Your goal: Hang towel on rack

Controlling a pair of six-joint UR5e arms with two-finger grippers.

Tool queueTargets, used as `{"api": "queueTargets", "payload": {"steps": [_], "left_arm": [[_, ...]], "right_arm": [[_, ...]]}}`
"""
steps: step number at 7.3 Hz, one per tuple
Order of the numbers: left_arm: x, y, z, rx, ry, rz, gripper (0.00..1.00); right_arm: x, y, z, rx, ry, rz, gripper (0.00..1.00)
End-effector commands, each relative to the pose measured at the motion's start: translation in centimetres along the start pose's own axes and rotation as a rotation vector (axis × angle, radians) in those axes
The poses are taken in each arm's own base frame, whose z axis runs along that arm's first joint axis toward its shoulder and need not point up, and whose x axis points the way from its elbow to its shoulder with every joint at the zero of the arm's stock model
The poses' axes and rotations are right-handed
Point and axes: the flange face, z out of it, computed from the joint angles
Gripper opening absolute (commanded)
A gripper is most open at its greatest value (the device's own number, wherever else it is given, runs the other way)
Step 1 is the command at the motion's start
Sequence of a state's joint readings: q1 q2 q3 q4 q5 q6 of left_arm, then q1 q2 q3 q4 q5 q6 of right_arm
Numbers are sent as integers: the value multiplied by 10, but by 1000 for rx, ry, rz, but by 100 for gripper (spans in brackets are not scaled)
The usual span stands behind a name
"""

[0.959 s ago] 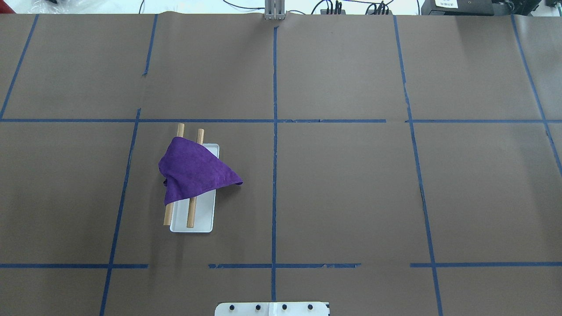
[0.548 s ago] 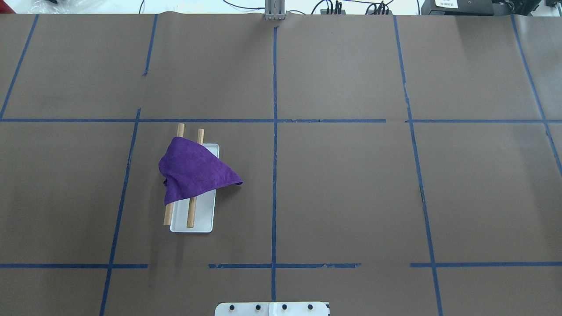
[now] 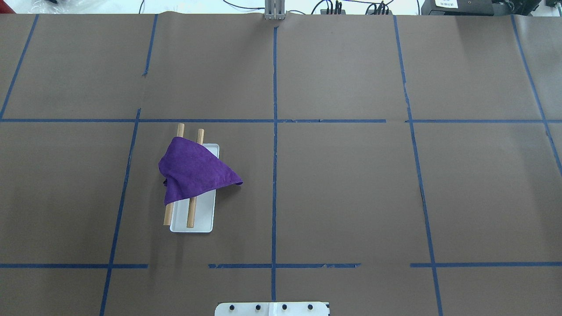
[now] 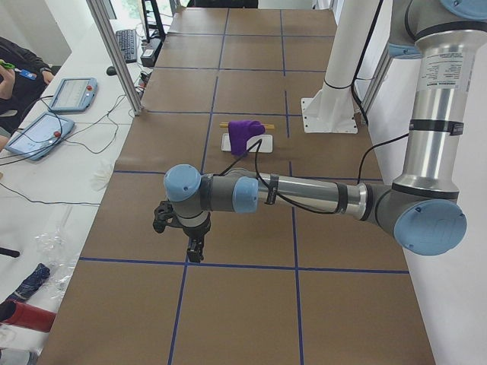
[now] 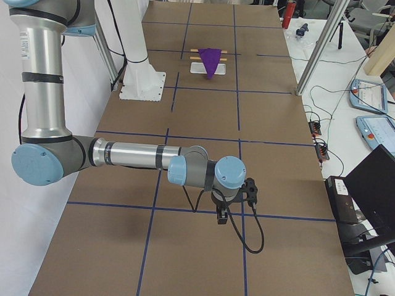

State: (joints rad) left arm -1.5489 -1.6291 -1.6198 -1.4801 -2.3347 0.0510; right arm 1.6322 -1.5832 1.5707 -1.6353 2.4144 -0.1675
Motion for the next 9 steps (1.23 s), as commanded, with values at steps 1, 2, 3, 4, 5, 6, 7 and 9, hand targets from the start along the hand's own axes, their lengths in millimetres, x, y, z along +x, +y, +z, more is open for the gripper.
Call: {"api": "queueTargets", "payload": {"steps": [1, 2, 3, 4, 5, 6, 7, 9], "left_arm": [[-1, 0, 0, -2, 0, -6, 100], [-1, 0, 0, -2, 0, -6, 100], [-1, 0, 0, -2, 0, -6, 100], [-1, 0, 1, -3, 0, -7, 100], [-1, 0, 1, -3, 0, -7, 100], [-1, 0, 1, -3, 0, -7, 100], [-1, 0, 0, 0, 0, -6, 100], [0, -1, -2, 3, 0, -4, 100]], "right_arm": [[1, 1, 1, -3, 1, 8, 100], [2, 1, 2, -4, 1, 40, 100], [1, 1, 1, -2, 0, 92, 100], [1, 0, 0, -1, 1, 96, 100], [1, 1, 1, -2, 1, 97, 100], [1, 1, 1, -2, 1, 99, 100], [1, 1, 1, -2, 1, 99, 100], [1, 1, 1, -2, 1, 97, 100]]}}
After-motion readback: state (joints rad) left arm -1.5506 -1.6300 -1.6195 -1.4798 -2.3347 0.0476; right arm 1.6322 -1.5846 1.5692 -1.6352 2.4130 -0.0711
